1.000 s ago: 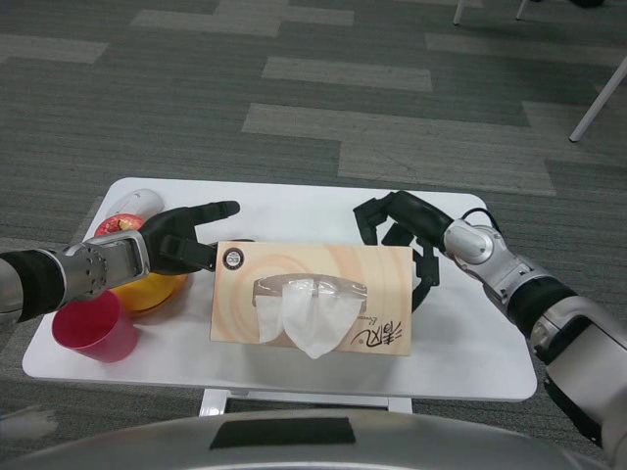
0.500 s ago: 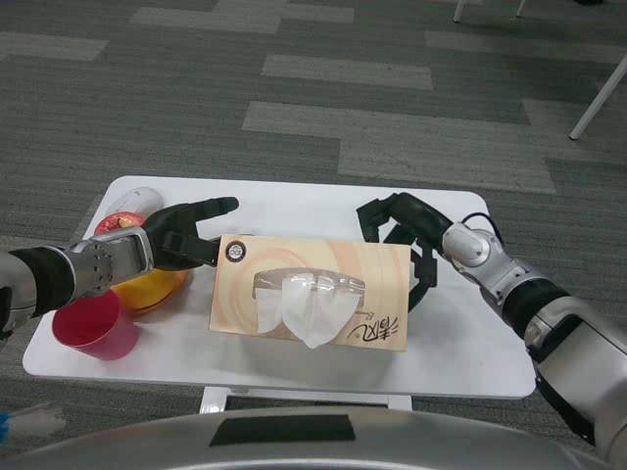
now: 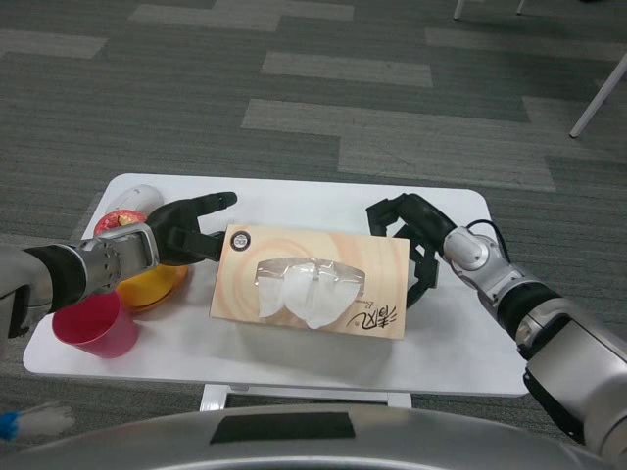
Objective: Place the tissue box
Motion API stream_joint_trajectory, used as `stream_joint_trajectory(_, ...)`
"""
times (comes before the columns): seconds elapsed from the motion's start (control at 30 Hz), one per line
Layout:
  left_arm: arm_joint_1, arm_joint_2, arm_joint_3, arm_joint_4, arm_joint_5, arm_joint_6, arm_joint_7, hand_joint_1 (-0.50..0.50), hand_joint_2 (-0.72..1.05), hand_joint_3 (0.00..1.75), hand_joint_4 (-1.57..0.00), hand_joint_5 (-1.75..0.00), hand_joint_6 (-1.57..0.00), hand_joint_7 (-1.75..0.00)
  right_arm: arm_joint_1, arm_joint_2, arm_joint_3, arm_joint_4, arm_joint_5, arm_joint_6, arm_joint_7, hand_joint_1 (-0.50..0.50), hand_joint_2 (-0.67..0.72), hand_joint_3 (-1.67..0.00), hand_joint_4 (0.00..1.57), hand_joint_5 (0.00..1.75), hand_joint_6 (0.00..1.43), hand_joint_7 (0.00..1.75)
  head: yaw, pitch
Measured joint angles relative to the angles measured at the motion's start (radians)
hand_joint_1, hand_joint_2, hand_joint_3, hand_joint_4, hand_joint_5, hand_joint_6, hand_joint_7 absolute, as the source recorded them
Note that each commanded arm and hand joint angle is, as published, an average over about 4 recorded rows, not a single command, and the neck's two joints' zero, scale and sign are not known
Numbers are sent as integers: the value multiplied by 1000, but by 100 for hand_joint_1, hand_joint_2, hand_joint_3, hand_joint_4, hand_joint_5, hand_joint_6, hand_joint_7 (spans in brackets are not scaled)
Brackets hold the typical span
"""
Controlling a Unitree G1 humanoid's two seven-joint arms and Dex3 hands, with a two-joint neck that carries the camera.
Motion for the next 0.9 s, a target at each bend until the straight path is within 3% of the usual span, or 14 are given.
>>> stream_joint_trajectory(0.43,0,-55,-34,94,0,-56,61,50,105,9,-55,-123,0,-14,0,69,-102,105,0,0,-110,-33,-29,-63,157,165,136,154,-2,6)
stream_joint_trajectory(0.67,3,-72,-38,120,0,-69,81,50,105,9,-50,-118,0,-14,0,82,-132,126,0,0,-126,-35,-29,-59,154,160,136,150,2,13)
stream_joint_trajectory(0.77,8,-76,-38,130,0,-75,84,50,105,9,-38,-108,0,-14,0,83,-141,127,0,0,-127,-38,-29,-56,152,133,131,134,4,16)
stream_joint_trajectory(0.9,28,-80,-30,141,0,-90,99,50,105,9,-10,-85,0,-14,0,85,-161,128,1,0,-121,-38,-29,-50,138,75,120,117,9,18)
